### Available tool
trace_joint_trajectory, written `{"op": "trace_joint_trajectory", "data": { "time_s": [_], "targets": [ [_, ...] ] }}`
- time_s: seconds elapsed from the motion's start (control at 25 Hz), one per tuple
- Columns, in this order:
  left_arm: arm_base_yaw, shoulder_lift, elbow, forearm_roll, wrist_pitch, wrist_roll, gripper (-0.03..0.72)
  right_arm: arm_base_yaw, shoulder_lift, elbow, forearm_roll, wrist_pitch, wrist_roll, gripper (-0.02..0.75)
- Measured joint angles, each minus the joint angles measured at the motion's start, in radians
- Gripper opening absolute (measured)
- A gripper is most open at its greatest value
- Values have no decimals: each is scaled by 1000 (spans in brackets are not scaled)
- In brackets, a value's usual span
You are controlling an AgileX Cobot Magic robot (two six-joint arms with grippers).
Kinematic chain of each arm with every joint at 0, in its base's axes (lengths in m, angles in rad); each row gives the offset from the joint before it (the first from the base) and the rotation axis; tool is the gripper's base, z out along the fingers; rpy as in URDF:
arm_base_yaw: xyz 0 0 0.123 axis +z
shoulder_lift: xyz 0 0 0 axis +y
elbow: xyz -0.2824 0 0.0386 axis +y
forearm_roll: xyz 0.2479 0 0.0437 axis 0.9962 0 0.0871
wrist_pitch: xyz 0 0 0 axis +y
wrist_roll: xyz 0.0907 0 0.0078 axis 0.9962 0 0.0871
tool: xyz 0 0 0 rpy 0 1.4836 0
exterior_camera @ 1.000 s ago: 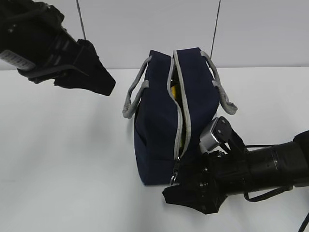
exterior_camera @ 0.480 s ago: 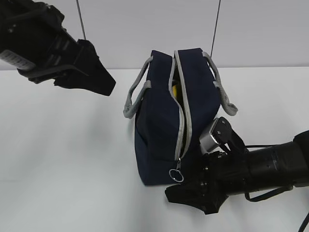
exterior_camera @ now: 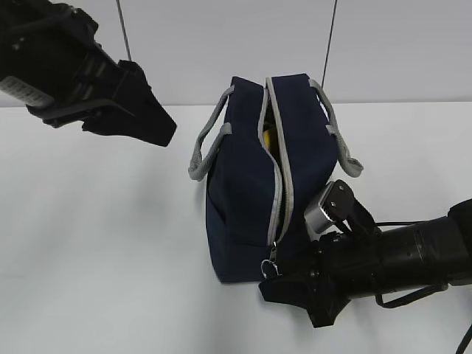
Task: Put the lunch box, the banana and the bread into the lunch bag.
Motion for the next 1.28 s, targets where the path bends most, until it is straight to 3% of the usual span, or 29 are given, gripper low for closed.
{"op": "trace_joint_trajectory", "data": {
  "time_s": [0.44,1.04,1.28],
  "targets": [
    [0,0,0,0,6,0,416,0,0,0,0,-27,-2,13],
    [0,0,0,0,7,0,414,0,-60,0,-4,-67,95,-16],
    [0,0,0,0,7,0,414,0,-123,0,-156,-122,319,-16]
  ]
}}
